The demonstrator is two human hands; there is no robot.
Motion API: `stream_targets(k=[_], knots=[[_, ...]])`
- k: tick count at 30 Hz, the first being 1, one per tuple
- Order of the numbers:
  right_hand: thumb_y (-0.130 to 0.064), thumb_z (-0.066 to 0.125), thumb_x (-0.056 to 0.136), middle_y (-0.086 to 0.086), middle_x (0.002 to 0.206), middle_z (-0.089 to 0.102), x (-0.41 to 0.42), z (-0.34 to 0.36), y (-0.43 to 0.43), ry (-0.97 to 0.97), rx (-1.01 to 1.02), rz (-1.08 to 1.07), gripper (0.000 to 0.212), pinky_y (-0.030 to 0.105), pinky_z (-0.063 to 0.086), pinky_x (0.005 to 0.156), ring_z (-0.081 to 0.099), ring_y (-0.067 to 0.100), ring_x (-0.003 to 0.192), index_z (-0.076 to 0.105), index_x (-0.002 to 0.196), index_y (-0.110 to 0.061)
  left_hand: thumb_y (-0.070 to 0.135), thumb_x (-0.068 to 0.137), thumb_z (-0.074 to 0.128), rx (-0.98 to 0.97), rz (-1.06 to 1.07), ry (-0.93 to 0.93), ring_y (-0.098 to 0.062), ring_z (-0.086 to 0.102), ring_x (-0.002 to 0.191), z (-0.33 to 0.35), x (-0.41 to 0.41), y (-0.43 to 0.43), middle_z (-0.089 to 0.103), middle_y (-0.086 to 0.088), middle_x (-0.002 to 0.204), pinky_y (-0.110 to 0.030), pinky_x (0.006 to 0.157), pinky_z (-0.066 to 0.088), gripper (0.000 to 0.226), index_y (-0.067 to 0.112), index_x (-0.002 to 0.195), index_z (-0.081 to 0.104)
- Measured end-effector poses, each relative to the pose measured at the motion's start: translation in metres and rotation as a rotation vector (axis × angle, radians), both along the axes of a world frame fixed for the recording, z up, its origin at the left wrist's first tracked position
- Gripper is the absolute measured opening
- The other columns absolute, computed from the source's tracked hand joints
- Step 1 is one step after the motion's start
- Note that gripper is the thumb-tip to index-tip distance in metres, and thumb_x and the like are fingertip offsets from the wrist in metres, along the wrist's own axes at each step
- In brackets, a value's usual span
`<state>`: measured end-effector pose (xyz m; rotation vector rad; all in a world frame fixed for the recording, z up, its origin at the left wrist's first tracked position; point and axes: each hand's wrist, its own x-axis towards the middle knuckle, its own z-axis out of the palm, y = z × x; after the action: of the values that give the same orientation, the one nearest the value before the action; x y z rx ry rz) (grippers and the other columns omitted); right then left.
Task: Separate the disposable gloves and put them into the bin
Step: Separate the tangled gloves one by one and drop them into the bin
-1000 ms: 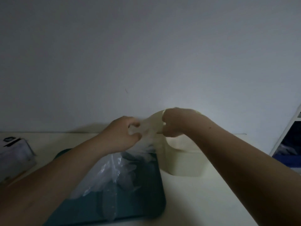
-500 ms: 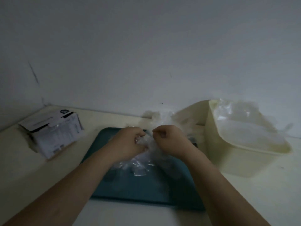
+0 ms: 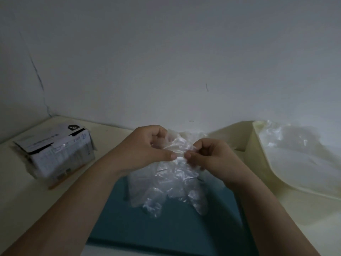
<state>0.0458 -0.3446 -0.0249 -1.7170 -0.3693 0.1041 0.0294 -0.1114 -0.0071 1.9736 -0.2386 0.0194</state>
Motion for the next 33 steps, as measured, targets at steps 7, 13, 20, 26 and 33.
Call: stream_targets(k=[7, 13, 20, 26, 33], knots=[[-0.019, 0.062, 0.104, 0.007, 0.053, 0.051, 0.001, -0.003, 0.0, 0.109, 0.011, -0.126, 0.024, 0.021, 0.029, 0.039, 0.037, 0.013, 0.039, 0.066, 0.092, 0.002, 0.014, 0.069, 0.089, -0.755, 0.013, 0.21, -0.014, 0.064, 0.076, 0.002, 0.005, 0.01, 0.067, 0.001, 0.083, -0.032, 0.073, 0.063, 0.039, 0.009, 0.106, 0.075], [-0.032, 0.055, 0.107, 0.004, 0.052, 0.037, -0.002, -0.005, 0.01, 0.231, 0.187, -0.132, 0.041, 0.019, 0.02, 0.041, 0.026, 0.013, 0.042, 0.063, 0.096, 0.007, 0.039, 0.07, 0.089, -0.724, 0.057, 0.444, -0.03, 0.072, 0.103, -0.014, 0.005, -0.012, 0.075, -0.011, 0.105, -0.048, 0.095, 0.06, 0.039, 0.015, 0.099, 0.081], [-0.044, 0.058, 0.103, -0.005, 0.043, 0.047, 0.006, -0.015, -0.001, 0.035, -0.112, -0.432, 0.042, 0.027, 0.038, 0.051, 0.042, 0.008, 0.037, 0.074, 0.078, -0.014, 0.022, 0.088, 0.067, -0.786, 0.068, 0.255, -0.028, 0.079, 0.083, 0.015, -0.001, 0.016, 0.08, -0.015, 0.104, -0.037, 0.066, 0.066, 0.015, 0.01, 0.096, 0.073], [-0.077, 0.062, 0.082, -0.004, 0.103, 0.077, 0.001, -0.004, 0.001, -0.122, -0.076, -0.268, 0.069, 0.037, 0.059, 0.084, 0.072, 0.006, 0.092, 0.073, 0.119, -0.02, 0.02, 0.103, 0.062, -0.504, 0.021, 0.273, -0.032, 0.077, 0.087, 0.014, -0.01, 0.017, 0.079, -0.017, 0.11, -0.031, 0.058, 0.061, 0.017, 0.007, 0.103, 0.072], [-0.029, 0.085, 0.085, 0.025, 0.091, 0.068, -0.004, -0.003, 0.005, 0.137, 0.197, 0.082, 0.042, 0.046, 0.049, 0.076, 0.06, 0.037, 0.079, 0.071, 0.1, 0.008, 0.043, 0.105, 0.053, -0.559, -0.159, 0.292, -0.035, 0.074, 0.1, 0.007, -0.014, -0.01, 0.075, -0.019, 0.118, -0.037, 0.06, 0.061, 0.041, 0.01, 0.1, 0.077]])
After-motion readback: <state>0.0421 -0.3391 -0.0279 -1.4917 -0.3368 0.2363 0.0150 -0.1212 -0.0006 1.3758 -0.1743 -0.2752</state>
